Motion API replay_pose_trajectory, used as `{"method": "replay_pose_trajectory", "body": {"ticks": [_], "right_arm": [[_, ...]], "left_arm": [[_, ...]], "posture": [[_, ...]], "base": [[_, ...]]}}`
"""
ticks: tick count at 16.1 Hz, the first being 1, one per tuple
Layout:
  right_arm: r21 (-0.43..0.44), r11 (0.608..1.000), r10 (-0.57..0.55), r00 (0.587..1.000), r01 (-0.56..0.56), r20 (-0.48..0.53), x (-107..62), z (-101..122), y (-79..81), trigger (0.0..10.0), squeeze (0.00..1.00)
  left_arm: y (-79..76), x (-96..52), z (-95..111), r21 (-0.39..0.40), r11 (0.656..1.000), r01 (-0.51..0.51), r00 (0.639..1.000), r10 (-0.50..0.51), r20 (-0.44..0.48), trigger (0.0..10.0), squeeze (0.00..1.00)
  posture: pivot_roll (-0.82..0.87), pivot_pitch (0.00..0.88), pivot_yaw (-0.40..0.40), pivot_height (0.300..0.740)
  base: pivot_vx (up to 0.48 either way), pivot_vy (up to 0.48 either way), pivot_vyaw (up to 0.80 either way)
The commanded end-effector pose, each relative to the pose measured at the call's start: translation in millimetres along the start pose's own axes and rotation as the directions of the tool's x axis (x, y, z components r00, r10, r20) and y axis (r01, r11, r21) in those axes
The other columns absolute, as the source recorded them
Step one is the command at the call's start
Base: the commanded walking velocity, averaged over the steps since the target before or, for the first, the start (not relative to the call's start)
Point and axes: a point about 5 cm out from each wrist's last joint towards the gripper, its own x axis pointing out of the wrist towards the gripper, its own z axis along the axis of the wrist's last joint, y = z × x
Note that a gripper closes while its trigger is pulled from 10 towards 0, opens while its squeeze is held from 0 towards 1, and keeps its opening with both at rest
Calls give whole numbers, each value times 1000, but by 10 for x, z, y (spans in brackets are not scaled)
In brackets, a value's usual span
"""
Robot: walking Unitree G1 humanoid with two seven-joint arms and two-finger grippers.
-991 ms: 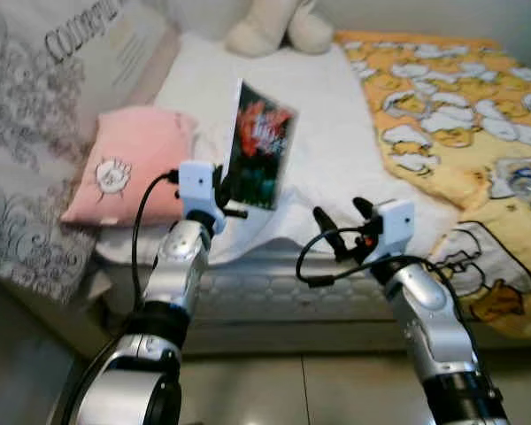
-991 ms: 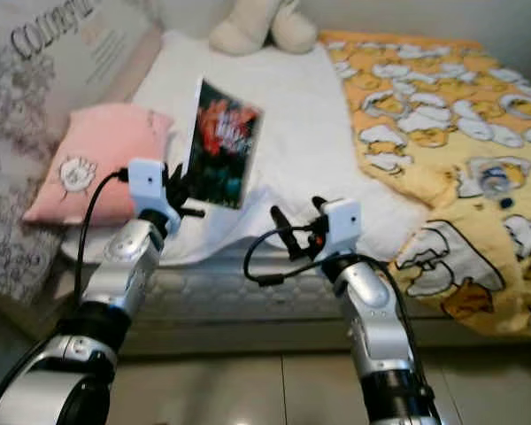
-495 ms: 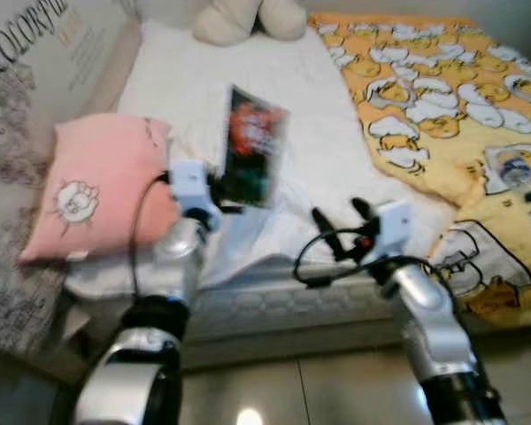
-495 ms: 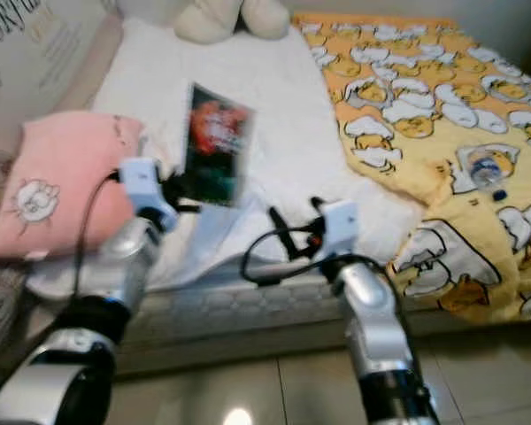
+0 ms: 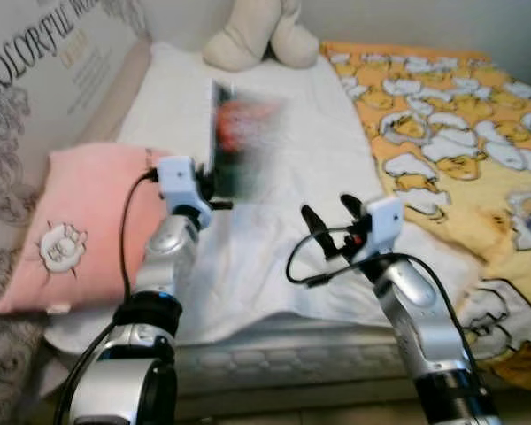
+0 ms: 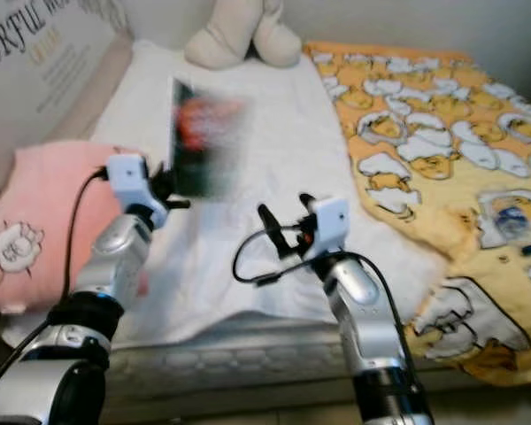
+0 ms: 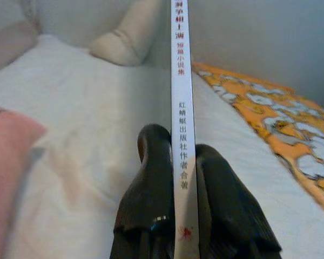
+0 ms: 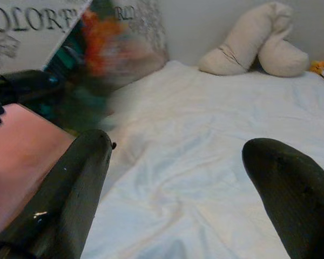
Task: Clean up the room
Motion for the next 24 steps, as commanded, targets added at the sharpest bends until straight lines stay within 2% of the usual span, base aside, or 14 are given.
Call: {"method": "replay_pose_trajectory", "body": {"ticks": [1, 4, 6, 7, 9, 13, 16, 17, 18, 20, 21, 22, 23, 24], "right_arm": [[-14, 1000, -27, 1000, 27, -1, -35, 22, -88, 10000, 0], [-9, 1000, -3, 1000, 2, -14, -51, 18, -58, 10000, 0], [-10, 1000, 22, 999, -22, -27, -95, 24, -42, 10000, 0], [-13, 999, 34, 999, -34, -38, -166, 18, -49, 10000, 0], [-18, 999, 44, 997, -45, -57, -223, 9, -63, 10000, 0], [1, 1000, 26, 997, -26, -67, -232, 12, -42, 10000, 0], [-4, 1000, 24, 995, -24, -100, -290, -37, -25, 10000, 0], [-2, 1000, 21, 995, -21, -99, -292, -36, -25, 10000, 0], [-3, 1000, 17, 995, -17, -94, -292, -25, -23, 10000, 0], [-5, 1000, 12, 996, -13, -90, -294, -15, -25, 10000, 0], [-4, 1000, 4, 996, -4, -87, -309, -1, -31, 10000, 0], [-3, 1000, 1, 996, -1, -86, -314, 3, -33, 10000, 0], [-1, 1000, -2, 996, 2, -87, -326, -1, -33, 10000, 0], [1, 1000, -2, 995, 2, -96, -345, -26, -16, 10000, 0]], "left_arm": [[-156, 78, 114, 8, 999, 46, 998, -46, 40, 10000, 0], [-41, 196, 1, -115, 993, -14, 991, -2, -136, 10000, 0], [43, 227, 23, -180, 981, -71, 983, 39, -177, 10000, 0], [85, 230, 29, -215, 971, -103, 979, 62, -192, 10000, 0], [76, 214, -56, -360, 921, -150, 968, 63, -243, 10000, 0], [142, 71, -352, -317, 913, -255, 916, 123, -382, 10000, 0], [285, -90, -558, -174, 949, -262, 873, 156, -463, 10000, 0], [308, -105, -570, -121, 961, -248, 868, 166, -468, 10000, 0], [245, -35, -481, -95, 979, -179, 894, 122, -431, 10000, 0], [66, 90, -328, -89, 995, -50, 929, 14, -370, 10000, 0], [-100, 185, -188, -101, 993, 65, 943, -94, -319, 10000, 0], [-145, 210, -141, -115, 989, 97, 945, -127, -301, 10000, 0], [-204, 242, -77, -152, 979, 139, 944, -177, -278, 10000, 0], [-291, 306, 77, -325, 929, 178, 942, -256, -218, 10000, 0]], "posture": [[-109, 0, -12, 740], [-115, 0, -45, 740], [-133, 1, -61, 740], [-149, 20, -73, 740], [-151, 33, -80, 740], [-189, 28, -65, 740], [-197, 28, -57, 740], [-197, 28, -57, 740], [-199, 29, -55, 740], [-203, 26, -51, 740], [-201, 24, -47, 740], [-201, 24, -47, 740], [-199, 26, -45, 740], [-211, 24, -38, 740]], "base": [[0, 0, 0], [0, 0, 0], [0, 0, 206], [0, 0, 619], [0, 0, 594], [0, 0, 591], [0, 0, 0], [0, 0, 0], [0, 0, 0], [0, 0, 0], [0, 0, 0], [0, 0, 0], [0, 0, 0], [0, 0, 0]]}}
